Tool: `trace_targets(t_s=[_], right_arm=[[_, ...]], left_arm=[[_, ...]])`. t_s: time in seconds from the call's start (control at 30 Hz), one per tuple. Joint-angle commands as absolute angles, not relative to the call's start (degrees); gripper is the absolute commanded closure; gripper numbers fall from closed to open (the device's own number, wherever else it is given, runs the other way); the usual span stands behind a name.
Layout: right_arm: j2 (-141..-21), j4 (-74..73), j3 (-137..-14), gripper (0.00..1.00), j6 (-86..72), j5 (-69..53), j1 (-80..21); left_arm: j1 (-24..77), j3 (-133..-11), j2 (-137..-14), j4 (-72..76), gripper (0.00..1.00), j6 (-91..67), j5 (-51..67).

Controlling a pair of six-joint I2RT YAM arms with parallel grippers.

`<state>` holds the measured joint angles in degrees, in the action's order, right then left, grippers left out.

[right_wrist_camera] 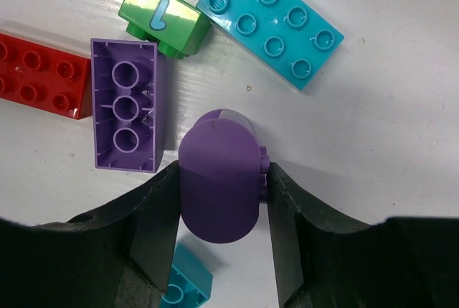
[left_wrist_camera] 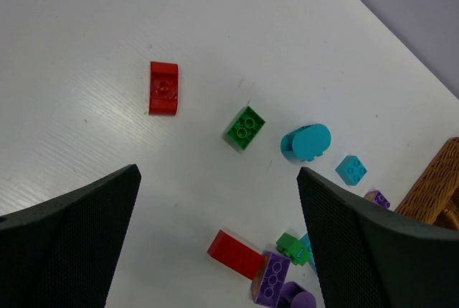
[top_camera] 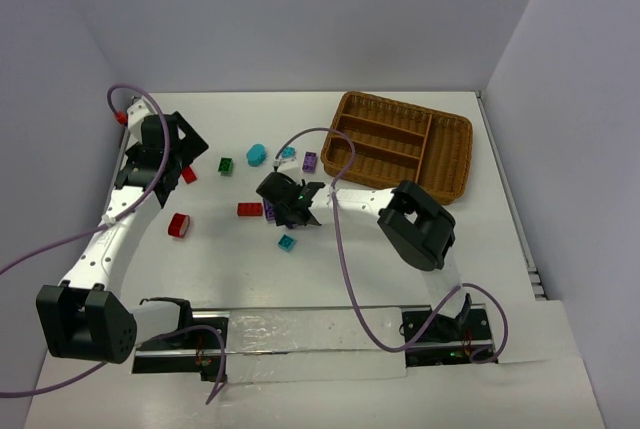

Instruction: Sort the legos into containers by color

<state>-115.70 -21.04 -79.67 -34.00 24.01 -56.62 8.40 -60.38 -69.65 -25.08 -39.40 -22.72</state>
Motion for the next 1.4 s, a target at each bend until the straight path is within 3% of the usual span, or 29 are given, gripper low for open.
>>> trace_targets(t_s=[0.0, 0.1, 0.3, 0.43, 0.83, 1.37], right_arm=[[-110.5, -20.5, -79.0, 0.85, -34.1, 26.9, -56.3], [-105.2, -20.6, -77.3, 0.94, -33.3, 28.4, -55.0], [-95.6, -19.5, -75.3, 0.95, -31.0, 27.7, -47.1], [-95.6, -19.2, -78.2, 0.94, -29.2, 26.8, -38.9], [-116.0, -24.4, -103.6, 0.92, -28.3, 26.0, -22.5], [-136.3, -29.9, -128.8, 0.84, -26.6, 28.6, -17.0]], left_arm=[[8.0, -61.0, -69.3, -25.0, 0.01, -38.8, -22.2], [8.0, -61.0, -69.5, -25.0, 0.01, -39.2, -21.7], [8.0, -61.8, -69.7, -25.6, 0.01, -38.7, -21.5], [8.0, -61.8, -69.4, -25.7, 0.01, -38.7, -20.9], [8.0, -61.6, -70.2, -25.3, 0.01, -38.4, -18.3], [8.1, -62.2, -72.4, -25.1, 0.01, -38.0, -15.4]])
